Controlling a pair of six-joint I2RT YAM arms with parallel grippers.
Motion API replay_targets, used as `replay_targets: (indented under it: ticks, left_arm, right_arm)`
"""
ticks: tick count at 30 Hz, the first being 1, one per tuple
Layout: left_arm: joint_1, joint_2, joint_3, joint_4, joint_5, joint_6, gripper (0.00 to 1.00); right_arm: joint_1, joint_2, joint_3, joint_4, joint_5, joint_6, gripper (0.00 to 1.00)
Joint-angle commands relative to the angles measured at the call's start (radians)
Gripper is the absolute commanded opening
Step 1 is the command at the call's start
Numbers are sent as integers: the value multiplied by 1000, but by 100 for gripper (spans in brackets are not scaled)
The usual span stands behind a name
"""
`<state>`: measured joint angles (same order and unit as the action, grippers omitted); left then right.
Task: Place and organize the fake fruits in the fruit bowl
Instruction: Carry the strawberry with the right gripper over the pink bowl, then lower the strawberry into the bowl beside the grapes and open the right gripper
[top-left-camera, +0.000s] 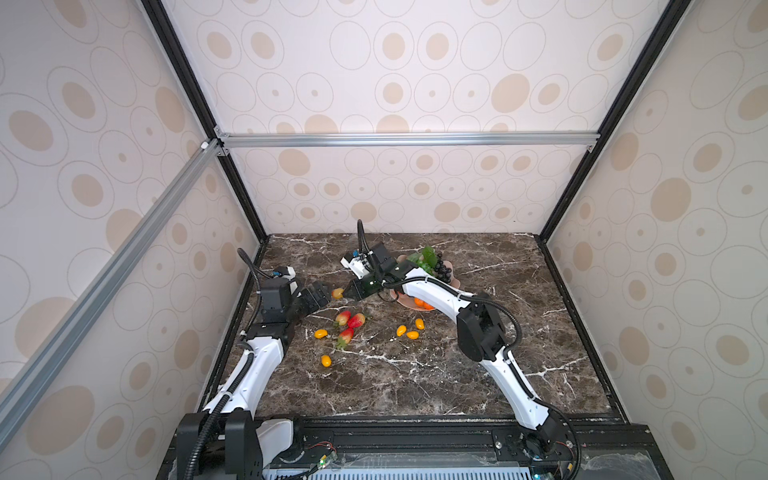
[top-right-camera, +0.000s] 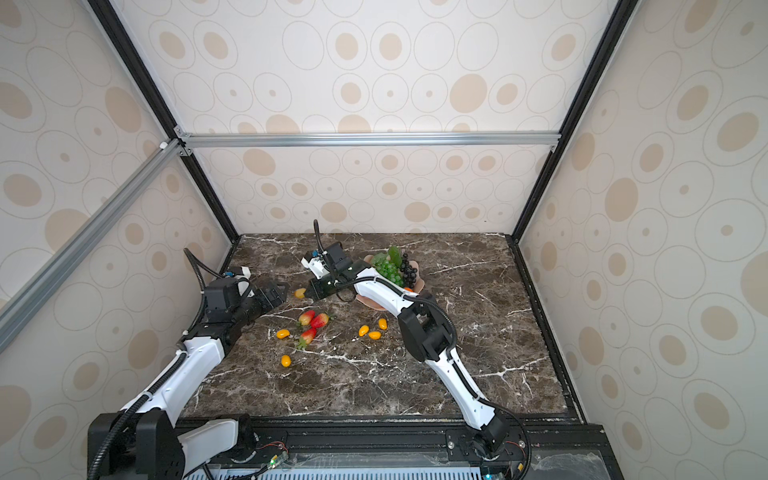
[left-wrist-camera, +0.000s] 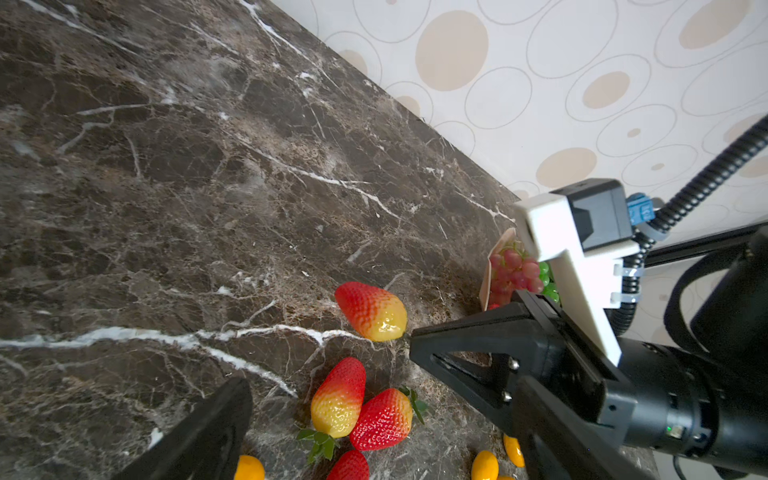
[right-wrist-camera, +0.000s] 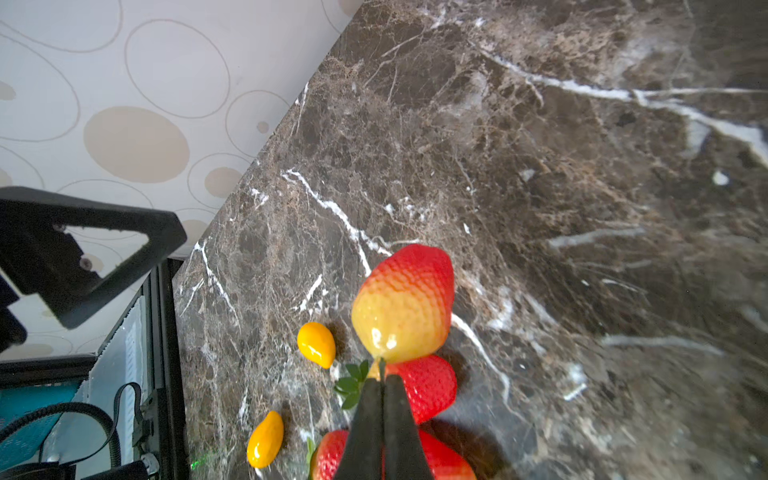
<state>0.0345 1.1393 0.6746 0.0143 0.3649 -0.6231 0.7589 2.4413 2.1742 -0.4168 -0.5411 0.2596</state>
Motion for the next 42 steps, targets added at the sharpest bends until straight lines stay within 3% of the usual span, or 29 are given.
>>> replay_targets:
  ticks: [1, 9, 15, 25, 42]
  left_arm:
    - [-9, -26, -6, 64, 43, 15, 98]
    - [-94, -7, -9, 119, 30, 2, 98]
    - [-192, 51, 14, 151, -9, -12, 98]
    - [-323, 153, 69, 175, -56, -20, 98]
    - [-341, 165, 65, 175, -64, -20, 98]
  right_arm:
    - [-22, -118, -112, 61, 24, -28, 0]
    - [-86, -336, -410, 177, 53, -41, 0]
    - [-151, -425, -545, 222, 83, -46, 0]
    - [-188, -406, -557, 213, 162, -41, 0]
    - [-207, -339, -512, 205, 255, -14, 0]
